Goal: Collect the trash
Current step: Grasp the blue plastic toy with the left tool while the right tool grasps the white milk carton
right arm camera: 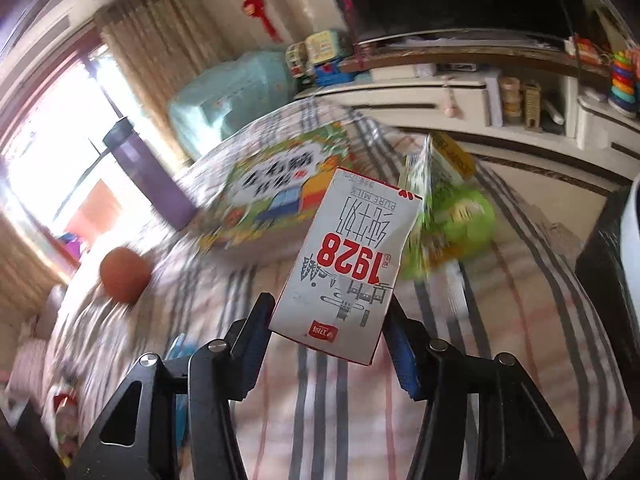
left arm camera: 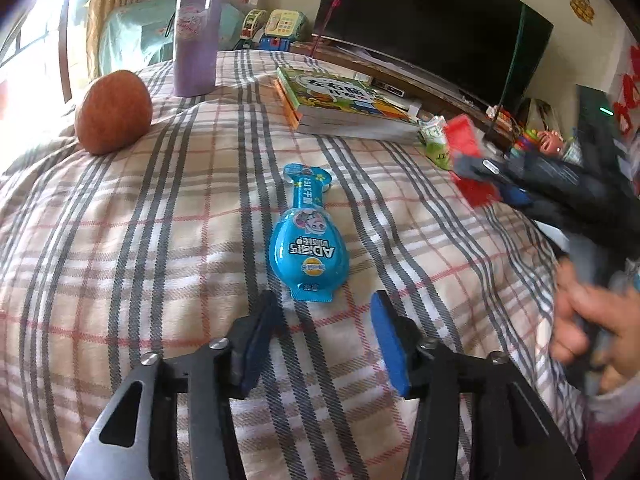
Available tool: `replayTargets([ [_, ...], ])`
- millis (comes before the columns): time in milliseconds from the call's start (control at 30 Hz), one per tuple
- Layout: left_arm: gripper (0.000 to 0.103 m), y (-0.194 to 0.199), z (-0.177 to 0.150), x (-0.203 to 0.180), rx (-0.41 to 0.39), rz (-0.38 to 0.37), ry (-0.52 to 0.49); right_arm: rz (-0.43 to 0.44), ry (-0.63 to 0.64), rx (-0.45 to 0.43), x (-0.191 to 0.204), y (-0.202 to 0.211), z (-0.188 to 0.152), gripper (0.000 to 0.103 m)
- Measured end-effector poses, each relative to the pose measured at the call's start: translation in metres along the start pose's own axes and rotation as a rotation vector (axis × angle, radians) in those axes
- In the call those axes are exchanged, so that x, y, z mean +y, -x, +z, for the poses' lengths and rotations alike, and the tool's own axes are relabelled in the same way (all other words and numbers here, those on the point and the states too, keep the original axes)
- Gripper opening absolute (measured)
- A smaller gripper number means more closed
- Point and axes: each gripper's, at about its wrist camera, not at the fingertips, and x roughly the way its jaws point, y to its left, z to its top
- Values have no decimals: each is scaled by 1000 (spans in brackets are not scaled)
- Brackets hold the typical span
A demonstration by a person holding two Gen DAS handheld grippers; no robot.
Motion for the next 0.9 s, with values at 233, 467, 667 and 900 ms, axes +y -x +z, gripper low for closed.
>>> replayTargets([
  [233, 54, -1, -1, -11, 9, 50, -41, -21, 159, 109, -2, 46, -48, 55],
  [467, 56, 1, 0, -16, 7, 120, -42, -68, 194, 121, -5, 49, -70, 58],
  [667, 65, 4, 11, -16, -16, 170, 46, -47, 161, 49, -5, 62, -79, 73],
  [900, 65, -23, 25, -32, 18, 223, -1, -63, 124, 17, -9, 57, -70, 73],
])
